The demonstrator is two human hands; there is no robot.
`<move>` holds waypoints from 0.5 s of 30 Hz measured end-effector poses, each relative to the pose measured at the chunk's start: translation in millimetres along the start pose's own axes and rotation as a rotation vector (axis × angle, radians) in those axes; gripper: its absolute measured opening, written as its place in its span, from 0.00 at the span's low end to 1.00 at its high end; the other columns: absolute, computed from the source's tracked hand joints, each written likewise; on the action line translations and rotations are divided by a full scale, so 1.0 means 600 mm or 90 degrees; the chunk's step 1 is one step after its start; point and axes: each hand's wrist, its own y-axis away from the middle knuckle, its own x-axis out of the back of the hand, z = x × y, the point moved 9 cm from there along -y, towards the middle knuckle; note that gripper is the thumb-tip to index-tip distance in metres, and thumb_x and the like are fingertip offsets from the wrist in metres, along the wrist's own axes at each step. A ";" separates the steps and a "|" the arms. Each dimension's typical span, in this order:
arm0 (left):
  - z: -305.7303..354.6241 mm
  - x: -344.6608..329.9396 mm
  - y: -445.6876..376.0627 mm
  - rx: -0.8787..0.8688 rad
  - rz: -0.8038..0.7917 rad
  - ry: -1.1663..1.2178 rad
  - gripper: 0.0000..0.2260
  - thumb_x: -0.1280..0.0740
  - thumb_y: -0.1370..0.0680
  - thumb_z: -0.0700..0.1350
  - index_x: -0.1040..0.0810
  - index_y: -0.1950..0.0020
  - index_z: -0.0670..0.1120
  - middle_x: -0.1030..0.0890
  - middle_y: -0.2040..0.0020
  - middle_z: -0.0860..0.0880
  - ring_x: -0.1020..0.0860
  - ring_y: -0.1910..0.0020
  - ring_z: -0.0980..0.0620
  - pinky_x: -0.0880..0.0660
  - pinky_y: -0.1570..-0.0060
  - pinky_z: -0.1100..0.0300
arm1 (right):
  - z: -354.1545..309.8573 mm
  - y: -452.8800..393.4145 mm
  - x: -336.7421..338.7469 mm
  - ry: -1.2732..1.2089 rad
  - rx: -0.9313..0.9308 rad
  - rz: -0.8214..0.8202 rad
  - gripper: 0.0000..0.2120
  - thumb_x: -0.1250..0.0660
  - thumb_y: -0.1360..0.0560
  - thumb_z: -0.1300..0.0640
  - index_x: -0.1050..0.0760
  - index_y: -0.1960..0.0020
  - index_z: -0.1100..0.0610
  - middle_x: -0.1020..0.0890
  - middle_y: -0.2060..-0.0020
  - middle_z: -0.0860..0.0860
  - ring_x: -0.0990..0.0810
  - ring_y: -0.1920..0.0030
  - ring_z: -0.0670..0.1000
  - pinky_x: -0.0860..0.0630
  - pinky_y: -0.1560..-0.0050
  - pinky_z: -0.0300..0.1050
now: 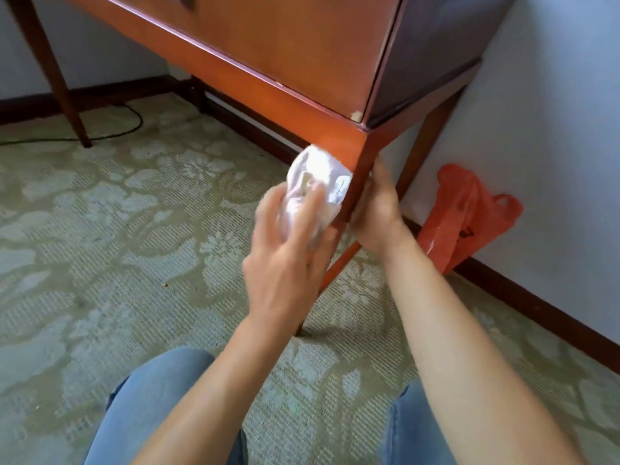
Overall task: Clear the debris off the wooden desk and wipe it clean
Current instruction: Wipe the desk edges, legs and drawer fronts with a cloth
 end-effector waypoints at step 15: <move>-0.082 -0.096 0.051 0.091 -0.032 0.089 0.20 0.38 0.14 0.43 0.31 0.21 0.47 0.33 0.25 0.37 0.27 0.31 0.36 0.23 0.41 0.40 | 0.025 -0.015 0.019 0.034 -0.015 0.129 0.23 0.50 0.14 0.42 0.20 0.48 0.51 0.15 0.49 0.50 0.17 0.46 0.51 0.22 0.37 0.50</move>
